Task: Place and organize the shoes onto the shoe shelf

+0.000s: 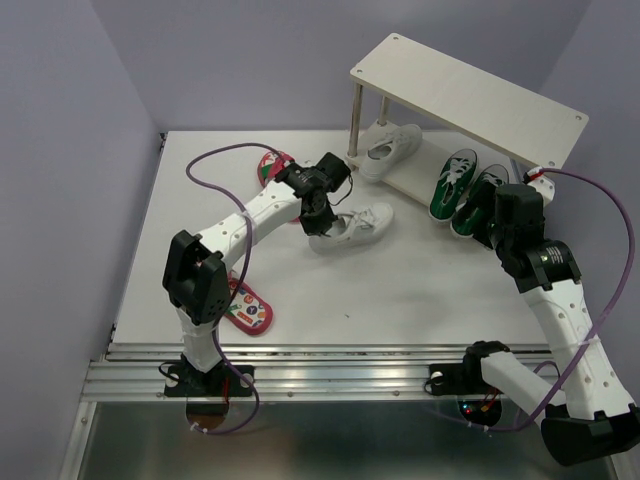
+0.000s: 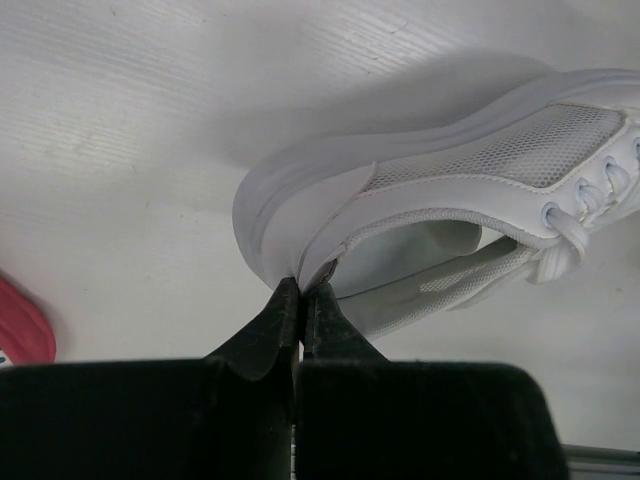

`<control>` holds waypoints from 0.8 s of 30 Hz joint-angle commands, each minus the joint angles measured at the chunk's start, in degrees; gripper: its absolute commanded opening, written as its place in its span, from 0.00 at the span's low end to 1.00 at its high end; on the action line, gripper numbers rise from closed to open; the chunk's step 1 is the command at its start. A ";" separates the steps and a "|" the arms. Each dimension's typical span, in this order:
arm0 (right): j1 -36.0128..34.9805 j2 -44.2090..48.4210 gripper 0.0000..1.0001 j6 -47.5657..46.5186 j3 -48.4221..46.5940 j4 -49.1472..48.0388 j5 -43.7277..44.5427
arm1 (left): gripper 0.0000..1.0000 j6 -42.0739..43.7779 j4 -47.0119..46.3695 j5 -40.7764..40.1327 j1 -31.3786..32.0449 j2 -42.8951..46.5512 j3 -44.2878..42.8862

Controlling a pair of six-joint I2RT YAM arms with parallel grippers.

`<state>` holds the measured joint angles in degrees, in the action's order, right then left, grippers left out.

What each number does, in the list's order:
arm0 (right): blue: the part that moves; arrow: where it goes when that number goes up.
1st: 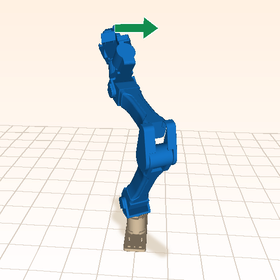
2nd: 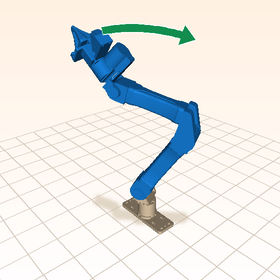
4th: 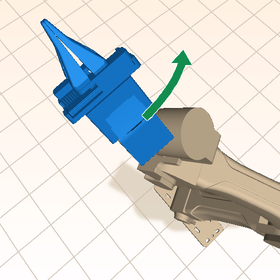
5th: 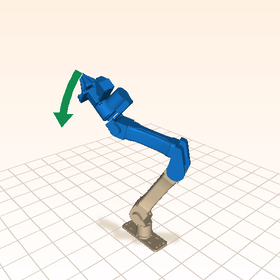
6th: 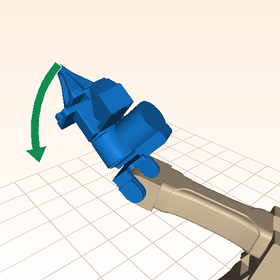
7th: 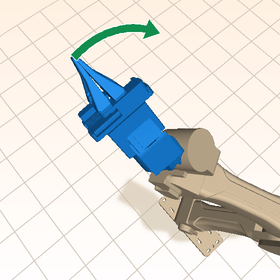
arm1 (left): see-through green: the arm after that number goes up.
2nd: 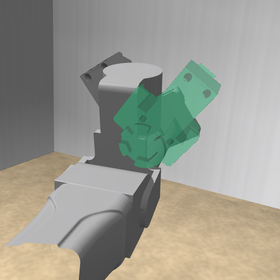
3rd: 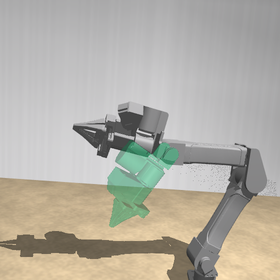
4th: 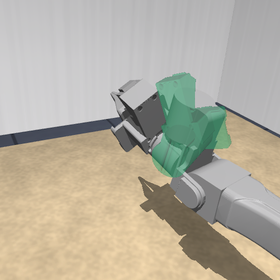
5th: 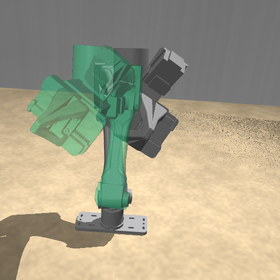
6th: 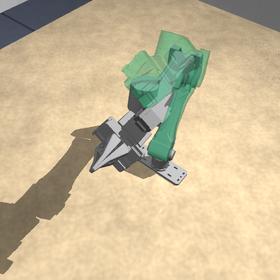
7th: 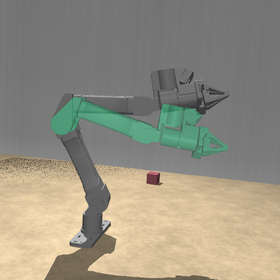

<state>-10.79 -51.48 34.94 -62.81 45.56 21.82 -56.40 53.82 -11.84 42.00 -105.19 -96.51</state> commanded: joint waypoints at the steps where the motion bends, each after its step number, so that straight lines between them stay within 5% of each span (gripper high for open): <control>1: 0.42 0.77 1.00 0.13 0.05 -1.53 0.06 | 0.00 -3.89 0.15 0.40 -0.25 3.94 -4.74; 13: 0.42 2.79 1.00 0.04 -0.30 0.40 0.59 | 0.00 -10.13 -11.19 7.00 -0.16 -0.63 -10.62; 24: 0.42 2.79 1.00 -0.31 -1.26 1.46 1.20 | 0.00 -14.52 -14.27 6.73 -0.07 -11.17 -26.53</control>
<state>-10.79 -49.17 34.94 -62.83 46.76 21.85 -67.64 44.73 -5.37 41.67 -116.36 -117.67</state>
